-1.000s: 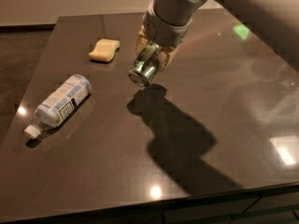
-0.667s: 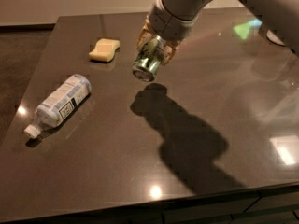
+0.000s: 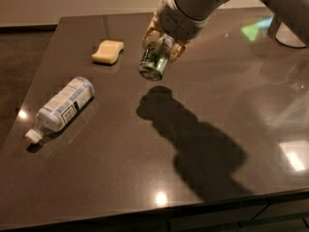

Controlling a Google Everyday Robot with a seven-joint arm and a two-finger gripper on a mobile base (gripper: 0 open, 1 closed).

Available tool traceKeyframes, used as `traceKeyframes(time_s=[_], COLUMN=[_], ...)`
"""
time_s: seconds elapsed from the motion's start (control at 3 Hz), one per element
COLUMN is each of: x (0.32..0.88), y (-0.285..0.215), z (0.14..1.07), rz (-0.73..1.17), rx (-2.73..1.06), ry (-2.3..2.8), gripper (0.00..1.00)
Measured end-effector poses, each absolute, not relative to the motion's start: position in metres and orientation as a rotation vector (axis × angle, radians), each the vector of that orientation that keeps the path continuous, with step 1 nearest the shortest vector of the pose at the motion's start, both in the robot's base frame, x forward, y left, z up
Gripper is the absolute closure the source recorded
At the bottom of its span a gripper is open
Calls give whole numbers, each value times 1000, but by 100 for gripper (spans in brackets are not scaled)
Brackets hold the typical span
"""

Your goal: Place green can upright

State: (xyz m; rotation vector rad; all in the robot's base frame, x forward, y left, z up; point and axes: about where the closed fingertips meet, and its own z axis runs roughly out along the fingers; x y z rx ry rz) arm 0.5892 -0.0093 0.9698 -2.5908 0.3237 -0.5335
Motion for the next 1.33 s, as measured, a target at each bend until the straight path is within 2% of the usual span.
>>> traceKeyframes(time_s=[1.33], x=[585], y=[-5], z=[954], rz=[-753], rx=[-2558], ry=[-265], gripper=[100])
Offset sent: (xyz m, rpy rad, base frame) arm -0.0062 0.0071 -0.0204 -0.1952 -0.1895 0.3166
